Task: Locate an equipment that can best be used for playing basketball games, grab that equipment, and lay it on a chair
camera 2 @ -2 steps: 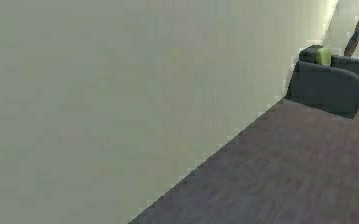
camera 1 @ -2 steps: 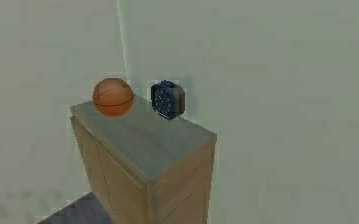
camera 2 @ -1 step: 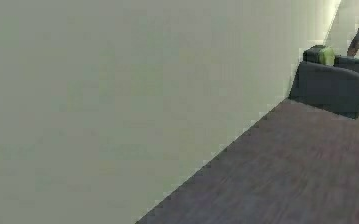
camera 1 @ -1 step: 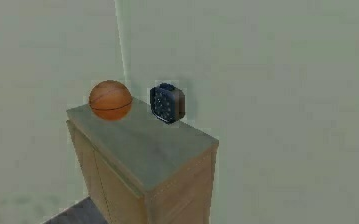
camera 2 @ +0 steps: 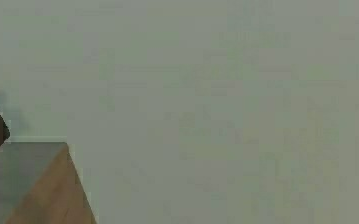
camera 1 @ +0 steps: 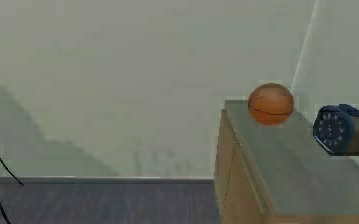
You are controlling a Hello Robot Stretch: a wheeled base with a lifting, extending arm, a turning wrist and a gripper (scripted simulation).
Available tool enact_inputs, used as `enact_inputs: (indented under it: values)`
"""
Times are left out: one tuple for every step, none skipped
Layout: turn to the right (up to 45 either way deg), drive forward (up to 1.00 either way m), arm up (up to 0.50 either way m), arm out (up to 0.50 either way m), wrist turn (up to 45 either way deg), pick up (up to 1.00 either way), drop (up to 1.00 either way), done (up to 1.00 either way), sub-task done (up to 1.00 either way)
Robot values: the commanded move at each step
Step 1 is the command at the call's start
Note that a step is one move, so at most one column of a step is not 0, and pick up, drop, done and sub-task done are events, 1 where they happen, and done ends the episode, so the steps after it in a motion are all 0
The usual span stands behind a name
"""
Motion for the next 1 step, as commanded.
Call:
enact_inputs:
  values:
    - [-45.0,0.0,0.0,0.0,0.0,0.0,0.0,0.0,0.0]
